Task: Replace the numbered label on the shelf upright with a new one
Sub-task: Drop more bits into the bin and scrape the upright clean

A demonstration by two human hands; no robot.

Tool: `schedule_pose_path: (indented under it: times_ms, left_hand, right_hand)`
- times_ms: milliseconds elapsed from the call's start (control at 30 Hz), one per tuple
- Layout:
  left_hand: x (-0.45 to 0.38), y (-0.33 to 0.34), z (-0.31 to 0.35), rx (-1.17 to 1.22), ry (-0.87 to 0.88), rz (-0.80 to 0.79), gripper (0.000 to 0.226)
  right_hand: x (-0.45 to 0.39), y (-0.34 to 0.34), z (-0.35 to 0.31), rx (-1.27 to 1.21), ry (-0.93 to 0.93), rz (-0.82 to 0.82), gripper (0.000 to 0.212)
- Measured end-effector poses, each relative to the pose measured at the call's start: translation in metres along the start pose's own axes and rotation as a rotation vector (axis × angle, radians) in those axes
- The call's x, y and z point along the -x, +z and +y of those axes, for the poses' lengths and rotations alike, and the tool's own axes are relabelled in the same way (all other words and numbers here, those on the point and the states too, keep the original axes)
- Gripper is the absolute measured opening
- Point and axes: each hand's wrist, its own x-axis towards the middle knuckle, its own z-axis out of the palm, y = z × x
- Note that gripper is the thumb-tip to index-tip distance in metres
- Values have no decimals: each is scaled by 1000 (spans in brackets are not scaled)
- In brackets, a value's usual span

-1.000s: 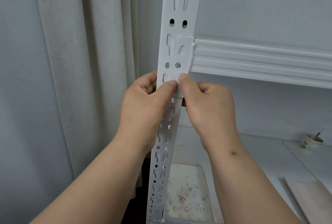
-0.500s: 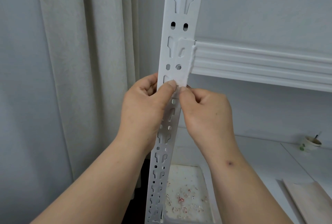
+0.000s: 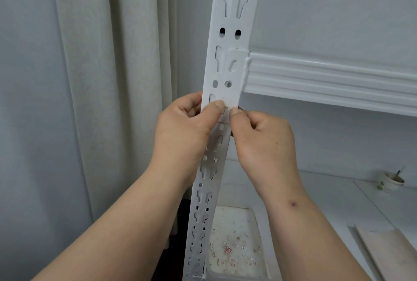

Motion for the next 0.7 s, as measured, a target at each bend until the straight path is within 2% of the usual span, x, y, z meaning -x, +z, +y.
schedule_pose_path:
  times_ms: [133,333,533,700]
  left_hand:
    - [2,-1,1,16,1,-18,19]
    - [1,2,2,19,3,9,12]
    - [2,-3,2,51,-22,-53,21]
    - [3,-3,1,48,-20,-76,27]
  right_hand:
    - [-6,-1,-6,6,17,-2,54]
    - [-4,1,-5,36,-8,6,51]
    - [-5,-1,-7,7,37,1,54]
    - [-12,2,-14,108,26,35,56]
